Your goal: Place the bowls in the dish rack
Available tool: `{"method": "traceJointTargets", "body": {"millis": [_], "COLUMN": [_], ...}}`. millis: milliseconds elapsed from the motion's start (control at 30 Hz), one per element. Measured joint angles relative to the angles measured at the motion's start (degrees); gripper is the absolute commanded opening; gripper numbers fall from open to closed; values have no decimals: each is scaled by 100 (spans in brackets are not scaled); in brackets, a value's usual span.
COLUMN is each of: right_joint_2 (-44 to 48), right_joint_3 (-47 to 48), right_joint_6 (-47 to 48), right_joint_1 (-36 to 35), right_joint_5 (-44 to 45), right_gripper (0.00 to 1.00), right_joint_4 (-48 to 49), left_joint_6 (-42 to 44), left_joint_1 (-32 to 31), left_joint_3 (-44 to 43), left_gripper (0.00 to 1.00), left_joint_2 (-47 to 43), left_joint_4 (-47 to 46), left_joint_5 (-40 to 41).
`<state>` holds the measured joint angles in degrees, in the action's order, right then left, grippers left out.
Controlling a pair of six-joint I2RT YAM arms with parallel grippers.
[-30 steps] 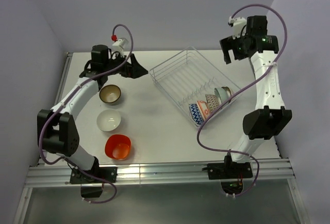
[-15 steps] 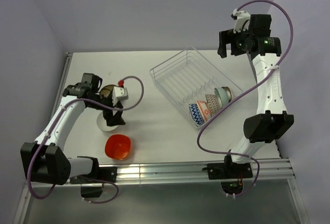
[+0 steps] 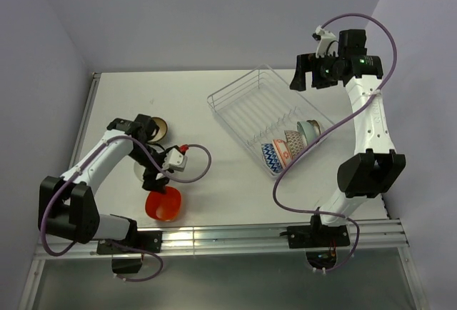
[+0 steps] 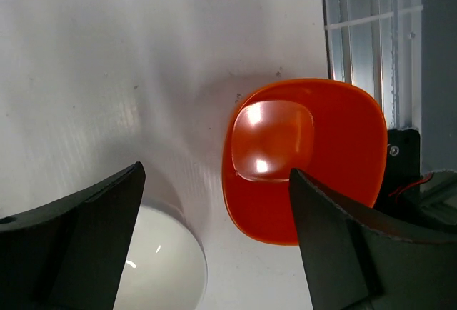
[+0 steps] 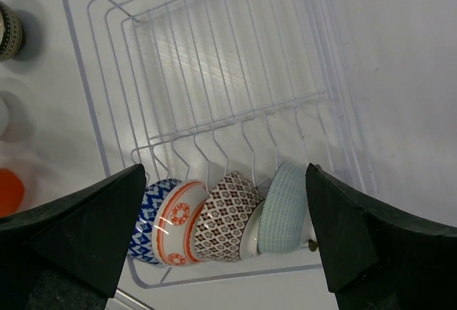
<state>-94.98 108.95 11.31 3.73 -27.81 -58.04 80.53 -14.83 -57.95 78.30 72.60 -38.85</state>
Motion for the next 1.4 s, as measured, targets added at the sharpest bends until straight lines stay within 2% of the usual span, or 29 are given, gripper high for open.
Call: {"method": "traceJointTargets", "body": {"millis": [267,367,467,633,700,833,967,1067,1233,1333,1400], "right_joint_2": [0,0,0,0,-2,-2,-2,0,39,2,-11], "right_joint_3": [-321,-321,-321,-313,-280,-151,-96,-96,-90,151,387], "right_joint_6": [-328,-496,-643,-820,-879,-986,-1198,-1375,-1773,-1904,-1919], "right_joint_1": [2,7,9,28,44,90,223,302,299,114,-114], "right_joint_5": [-107,-184,-197,-186,-179,-195,-372,-651,-1143,-1191,-1185], "right_gripper": [100,100,100,100,100,100,100,100,100,100,100], "right_joint_4": [-11,4,28,48,31,17,52,162,485,442,437], "left_joint_6": [-63,-107,-199,-540,-688,-992,-1766,-2924,-5344,-6186,-6450], "left_joint_1": [-649,-837,-992,-1220,-1272,-1309,-1314,-1246,-946,-896,-951], "left_joint_3": [595,791,935,955,914,750,173,-538,-1412,-1755,-1969], "left_gripper": [71,62,48,7,0,0,0,0,0,0,0], "left_joint_2": [28,31,42,221,310,411,616,708,699,704,726], "left_joint_4": [-656,-955,-1189,-1495,-1523,-1696,-1891,-2487,-4481,-5226,-5486], "left_joint_5": [494,686,824,879,866,822,662,323,133,323,476]}}
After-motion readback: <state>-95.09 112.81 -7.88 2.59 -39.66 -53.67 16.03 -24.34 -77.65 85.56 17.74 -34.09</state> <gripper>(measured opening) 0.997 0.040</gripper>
